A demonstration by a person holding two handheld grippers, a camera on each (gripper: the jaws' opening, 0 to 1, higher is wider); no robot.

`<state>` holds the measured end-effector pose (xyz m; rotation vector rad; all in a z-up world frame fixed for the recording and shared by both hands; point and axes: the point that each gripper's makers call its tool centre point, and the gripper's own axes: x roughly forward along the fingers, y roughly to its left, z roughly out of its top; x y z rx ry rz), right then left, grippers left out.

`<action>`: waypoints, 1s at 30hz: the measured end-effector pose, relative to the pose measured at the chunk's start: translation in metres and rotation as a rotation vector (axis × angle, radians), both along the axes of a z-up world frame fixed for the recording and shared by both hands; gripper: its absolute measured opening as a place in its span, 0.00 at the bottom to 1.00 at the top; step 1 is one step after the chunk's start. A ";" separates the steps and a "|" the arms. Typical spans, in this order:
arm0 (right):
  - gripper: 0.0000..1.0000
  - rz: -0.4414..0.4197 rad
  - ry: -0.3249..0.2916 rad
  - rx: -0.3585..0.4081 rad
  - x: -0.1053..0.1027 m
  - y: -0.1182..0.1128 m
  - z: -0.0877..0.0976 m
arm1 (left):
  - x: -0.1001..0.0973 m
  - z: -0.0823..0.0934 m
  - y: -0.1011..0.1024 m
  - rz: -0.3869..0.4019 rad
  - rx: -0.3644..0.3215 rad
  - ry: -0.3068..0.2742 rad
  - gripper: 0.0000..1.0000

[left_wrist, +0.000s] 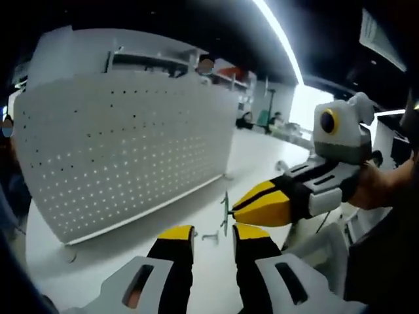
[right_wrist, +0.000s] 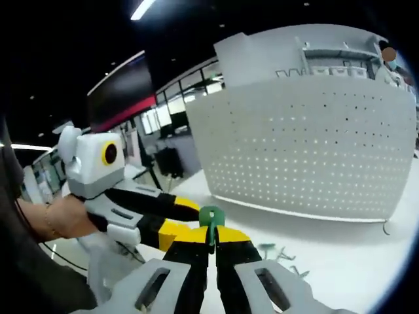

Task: Insert the hook assembly into the mounting plate slot until the hook locks in place.

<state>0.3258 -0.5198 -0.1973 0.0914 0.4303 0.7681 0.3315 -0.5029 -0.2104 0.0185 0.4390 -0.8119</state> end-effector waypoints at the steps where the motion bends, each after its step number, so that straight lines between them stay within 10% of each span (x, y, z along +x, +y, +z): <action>1: 0.00 0.001 0.002 0.002 0.000 0.000 0.000 | 0.000 0.000 0.000 -0.001 -0.001 0.000 0.21; 30: 0.01 0.005 0.011 0.038 -0.003 0.009 0.008 | -0.004 0.003 -0.005 -0.043 -0.016 -0.035 0.05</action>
